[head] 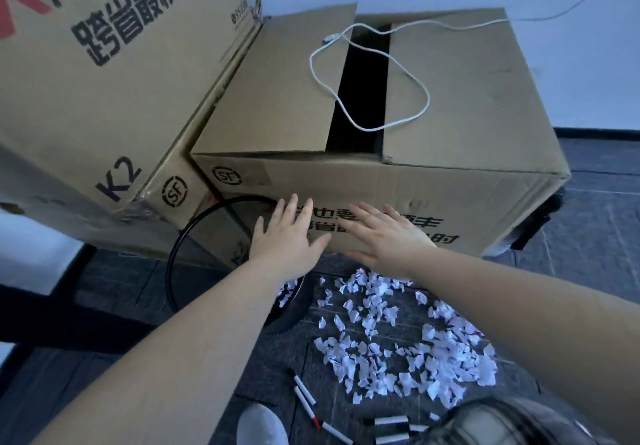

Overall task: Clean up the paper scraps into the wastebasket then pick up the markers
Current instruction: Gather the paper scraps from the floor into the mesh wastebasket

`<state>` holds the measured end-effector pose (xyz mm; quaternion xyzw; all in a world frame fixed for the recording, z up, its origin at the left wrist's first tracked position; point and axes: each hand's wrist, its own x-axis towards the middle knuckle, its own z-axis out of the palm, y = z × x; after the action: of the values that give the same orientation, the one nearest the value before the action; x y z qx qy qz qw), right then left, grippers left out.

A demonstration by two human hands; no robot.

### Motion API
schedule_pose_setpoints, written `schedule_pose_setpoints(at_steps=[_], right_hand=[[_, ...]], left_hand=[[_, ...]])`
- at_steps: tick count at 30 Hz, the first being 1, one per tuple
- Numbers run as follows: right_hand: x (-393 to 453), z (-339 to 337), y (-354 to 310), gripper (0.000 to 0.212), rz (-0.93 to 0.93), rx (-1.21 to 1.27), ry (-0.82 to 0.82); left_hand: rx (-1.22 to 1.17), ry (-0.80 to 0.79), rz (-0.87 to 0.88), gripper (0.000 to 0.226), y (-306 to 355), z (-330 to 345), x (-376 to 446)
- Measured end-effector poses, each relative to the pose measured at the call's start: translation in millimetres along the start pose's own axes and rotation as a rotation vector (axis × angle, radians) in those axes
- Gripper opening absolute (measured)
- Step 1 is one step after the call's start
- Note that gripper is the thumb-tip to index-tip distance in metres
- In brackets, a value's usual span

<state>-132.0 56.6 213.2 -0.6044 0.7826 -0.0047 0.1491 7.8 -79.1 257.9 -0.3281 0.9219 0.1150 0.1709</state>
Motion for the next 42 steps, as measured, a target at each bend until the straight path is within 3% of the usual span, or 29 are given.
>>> schedule_pose_setpoints(at_steps=[10, 28, 38, 42], right_hand=[[-31, 53, 72, 0.065, 0.052, 0.032, -0.072], [17, 223, 120, 0.077, 0.107, 0.094, -0.271], [51, 263, 115, 0.082, -0.033, 0.059, -0.242], [27, 276, 106, 0.091, -0.095, 0.083, -0.195]], left_hand=[[0.055, -0.052, 0.135, 0.071, 67, 53, 37], [0.030, -0.269, 0.132, 0.073, 35, 239, 119], [-0.102, -0.207, 0.103, 0.076, 28, 307, 142], [-0.089, -0.086, 0.261, 0.080, 19, 326, 121]])
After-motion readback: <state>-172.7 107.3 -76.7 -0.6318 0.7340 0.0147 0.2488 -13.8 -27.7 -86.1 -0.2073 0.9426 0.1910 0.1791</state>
